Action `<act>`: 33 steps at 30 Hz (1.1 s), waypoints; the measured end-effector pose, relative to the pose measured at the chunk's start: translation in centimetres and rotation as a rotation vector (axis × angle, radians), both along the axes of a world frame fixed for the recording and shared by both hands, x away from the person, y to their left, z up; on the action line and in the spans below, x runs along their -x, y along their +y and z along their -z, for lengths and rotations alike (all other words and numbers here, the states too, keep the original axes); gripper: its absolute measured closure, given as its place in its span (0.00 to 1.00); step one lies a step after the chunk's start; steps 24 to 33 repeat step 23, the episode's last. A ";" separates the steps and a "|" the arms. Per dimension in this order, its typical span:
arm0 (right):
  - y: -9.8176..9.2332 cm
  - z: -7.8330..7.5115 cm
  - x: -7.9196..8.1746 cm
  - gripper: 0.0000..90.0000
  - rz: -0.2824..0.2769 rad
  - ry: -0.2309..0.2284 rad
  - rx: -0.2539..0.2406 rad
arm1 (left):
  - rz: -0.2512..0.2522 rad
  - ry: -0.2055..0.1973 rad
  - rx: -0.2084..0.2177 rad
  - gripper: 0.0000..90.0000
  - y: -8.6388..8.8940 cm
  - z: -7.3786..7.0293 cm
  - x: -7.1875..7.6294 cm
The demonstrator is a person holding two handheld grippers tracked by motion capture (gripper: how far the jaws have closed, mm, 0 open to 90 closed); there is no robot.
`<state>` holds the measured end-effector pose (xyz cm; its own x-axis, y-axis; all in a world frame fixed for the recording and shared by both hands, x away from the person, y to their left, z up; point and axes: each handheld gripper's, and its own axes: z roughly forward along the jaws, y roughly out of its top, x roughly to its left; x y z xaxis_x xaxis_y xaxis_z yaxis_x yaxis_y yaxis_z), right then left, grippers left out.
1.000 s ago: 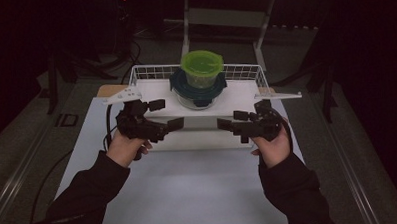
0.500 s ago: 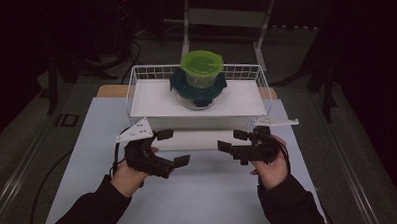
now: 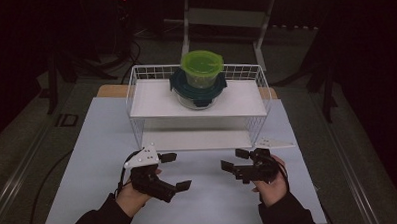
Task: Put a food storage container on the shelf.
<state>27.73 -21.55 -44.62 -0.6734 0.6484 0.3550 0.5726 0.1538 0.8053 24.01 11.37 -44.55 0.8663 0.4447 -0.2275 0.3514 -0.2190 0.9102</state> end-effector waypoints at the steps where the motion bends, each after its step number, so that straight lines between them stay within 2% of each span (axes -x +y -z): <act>1: -0.1 0.3 0.1 0.19 0.000 0.003 0.001 | 0.006 0.003 -0.004 0.00 -0.1 0.4 0.1; 8: -0.9 2.6 1.0 0.19 0.012 0.027 0.016 | 0.023 -0.013 -0.037 0.00 -0.5 2.2 1.0; 13: -1.0 3.9 1.5 0.19 0.018 0.016 0.061 | 0.023 -0.006 -0.024 0.00 -0.4 3.6 1.3; 17: -1.0 4.8 1.5 0.19 0.021 0.010 0.076 | 0.016 -0.005 -0.023 0.00 0.0 4.2 1.3; 19: -1.0 5.1 1.4 0.19 0.024 0.005 0.093 | 0.009 0.003 -0.022 0.00 0.1 4.5 1.2; 33: -1.2 5.4 1.3 0.19 0.027 0.003 0.097 | 0.008 0.010 -0.028 0.00 0.1 4.9 1.1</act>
